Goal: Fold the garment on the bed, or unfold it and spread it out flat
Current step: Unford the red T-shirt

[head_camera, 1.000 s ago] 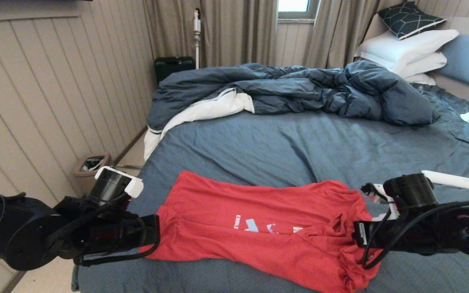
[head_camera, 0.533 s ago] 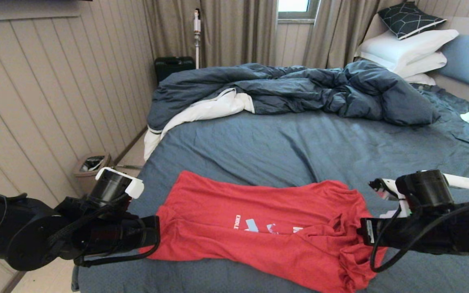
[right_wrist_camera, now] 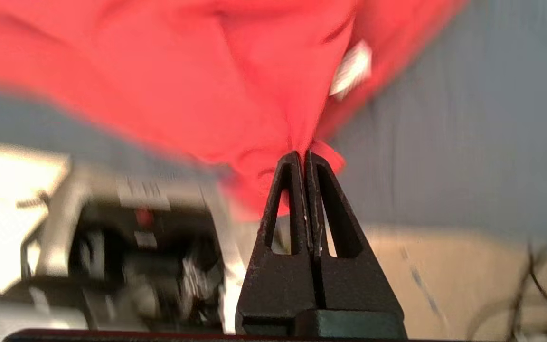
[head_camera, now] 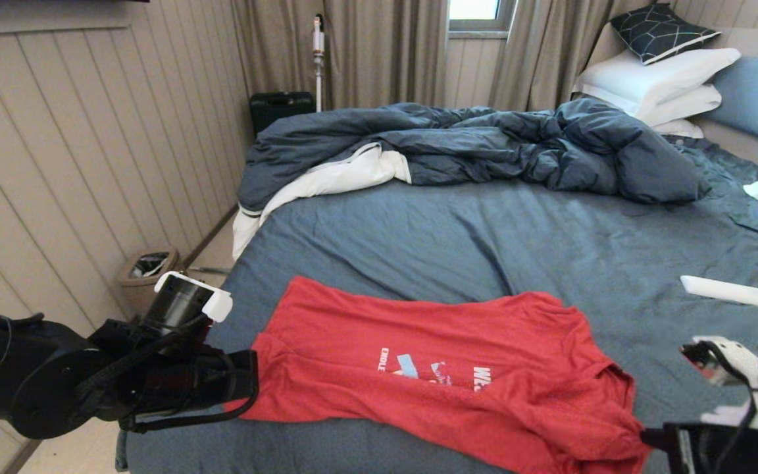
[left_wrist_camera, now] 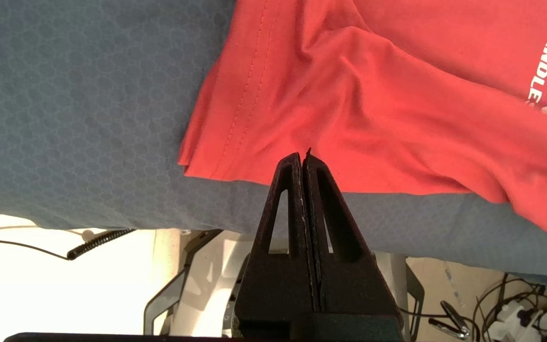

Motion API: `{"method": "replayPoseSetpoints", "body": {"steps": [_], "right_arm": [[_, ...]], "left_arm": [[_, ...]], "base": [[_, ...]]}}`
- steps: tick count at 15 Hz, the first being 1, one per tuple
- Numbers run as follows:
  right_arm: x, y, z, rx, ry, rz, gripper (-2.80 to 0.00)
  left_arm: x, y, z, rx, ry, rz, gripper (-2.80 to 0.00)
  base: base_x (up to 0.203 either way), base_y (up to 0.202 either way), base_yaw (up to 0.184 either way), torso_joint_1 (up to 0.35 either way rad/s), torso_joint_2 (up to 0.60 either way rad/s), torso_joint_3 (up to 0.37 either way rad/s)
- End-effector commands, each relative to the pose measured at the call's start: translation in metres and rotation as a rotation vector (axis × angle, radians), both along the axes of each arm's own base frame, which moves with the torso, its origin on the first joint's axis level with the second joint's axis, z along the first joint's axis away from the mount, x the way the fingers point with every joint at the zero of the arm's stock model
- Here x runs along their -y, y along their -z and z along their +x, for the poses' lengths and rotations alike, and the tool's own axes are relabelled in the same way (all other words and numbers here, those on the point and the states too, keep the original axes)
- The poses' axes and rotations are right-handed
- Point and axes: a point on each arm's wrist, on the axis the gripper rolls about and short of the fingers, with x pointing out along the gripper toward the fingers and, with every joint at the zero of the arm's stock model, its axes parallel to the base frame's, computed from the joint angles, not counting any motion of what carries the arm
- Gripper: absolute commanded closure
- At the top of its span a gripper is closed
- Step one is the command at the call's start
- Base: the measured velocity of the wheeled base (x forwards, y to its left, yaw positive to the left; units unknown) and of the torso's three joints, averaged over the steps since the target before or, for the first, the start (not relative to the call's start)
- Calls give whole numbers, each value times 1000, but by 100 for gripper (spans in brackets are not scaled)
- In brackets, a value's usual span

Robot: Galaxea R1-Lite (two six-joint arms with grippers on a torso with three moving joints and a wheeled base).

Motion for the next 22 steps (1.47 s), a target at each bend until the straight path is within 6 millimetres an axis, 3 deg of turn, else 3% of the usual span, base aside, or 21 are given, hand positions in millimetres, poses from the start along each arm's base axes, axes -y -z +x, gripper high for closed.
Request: {"method": "replayPoseSetpoints", "body": {"steps": [1, 4, 6, 11, 12, 17, 19, 22], "right_arm": [[5, -3, -44, 60, 2, -2, 0], [10, 18, -93, -7, 4, -21, 0], [11, 37, -114, -82, 7, -34, 0], [12, 42, -112, -110, 20, -58, 0], [12, 41, -110, -99, 22, -58, -280], [10, 34, -85, -81, 30, -50, -280], [9, 20, -61, -54, 32, -44, -280], [10, -13, -8, -9, 58, -25, -280]], "left_arm": [[0, -1, -1, 3, -2, -3, 0], [1, -1, -2, 1, 5, -5, 0], [2, 0, -3, -1, 9, -4, 0], [3, 2, -3, -10, 13, 0, 0], [4, 2, -3, -11, 14, 0, 0], [4, 3, -2, -12, 15, -1, 0], [5, 2, -2, -11, 15, -2, 0], [5, 2, -1, -8, 14, -3, 0]], "base": [[0, 0, 0, 0, 0, 0], [0, 0, 0, 0, 0, 0], [0, 0, 0, 0, 0, 0], [0, 0, 0, 0, 0, 0], [0, 0, 0, 0, 0, 0], [0, 0, 0, 0, 0, 0], [0, 0, 0, 0, 0, 0], [0, 0, 0, 0, 0, 0]]}}
